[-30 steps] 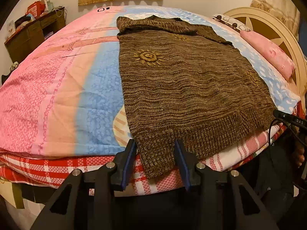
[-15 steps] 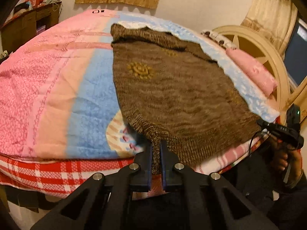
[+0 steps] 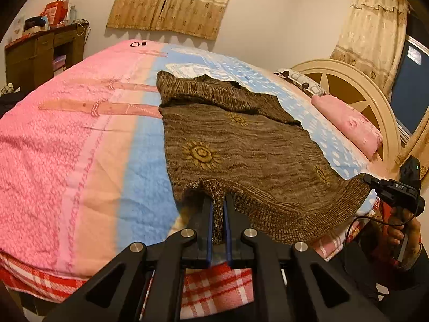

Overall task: Fold small clothes
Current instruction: 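Grasp the hem with the left tool while the right tool grasps the hem too, then lift the hem with both tools and fold it toward the collar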

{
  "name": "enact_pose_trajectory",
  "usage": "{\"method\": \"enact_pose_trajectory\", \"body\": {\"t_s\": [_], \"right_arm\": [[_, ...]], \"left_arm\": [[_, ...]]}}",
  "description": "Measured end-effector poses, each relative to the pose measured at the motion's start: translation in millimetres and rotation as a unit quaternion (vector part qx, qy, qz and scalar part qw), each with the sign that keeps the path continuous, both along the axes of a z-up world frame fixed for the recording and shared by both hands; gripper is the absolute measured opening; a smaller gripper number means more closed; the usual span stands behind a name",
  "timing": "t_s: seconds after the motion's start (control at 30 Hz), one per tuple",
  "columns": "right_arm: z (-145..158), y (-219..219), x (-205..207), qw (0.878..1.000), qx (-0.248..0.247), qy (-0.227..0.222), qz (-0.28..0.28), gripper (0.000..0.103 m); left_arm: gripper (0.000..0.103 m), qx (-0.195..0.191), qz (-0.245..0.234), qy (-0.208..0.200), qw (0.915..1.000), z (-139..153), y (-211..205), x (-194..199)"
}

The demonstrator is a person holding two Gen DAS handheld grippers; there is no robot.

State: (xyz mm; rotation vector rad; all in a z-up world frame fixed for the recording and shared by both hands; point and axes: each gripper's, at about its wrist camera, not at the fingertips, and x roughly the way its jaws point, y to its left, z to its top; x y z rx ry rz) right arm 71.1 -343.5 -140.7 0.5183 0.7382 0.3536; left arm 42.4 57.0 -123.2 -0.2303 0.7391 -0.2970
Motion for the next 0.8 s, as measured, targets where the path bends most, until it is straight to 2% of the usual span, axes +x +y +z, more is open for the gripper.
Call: {"method": "enact_pose_trajectory", "body": {"t_s": [0.33,0.8], "right_arm": [[11.9,-1.4,14.7,1.0,0.006,-0.017,0.003,0.009],[25.9,-4.6,42.8,0.999,0.014,-0.034,0.005,0.009]], "left_arm": [[0.006,-0.009,0.013,-0.014,0.9998,8.6,9.7,13.1],[0.006,0.002,0.008,-0.043,0.999,27.6,12.4,48.1]]}}
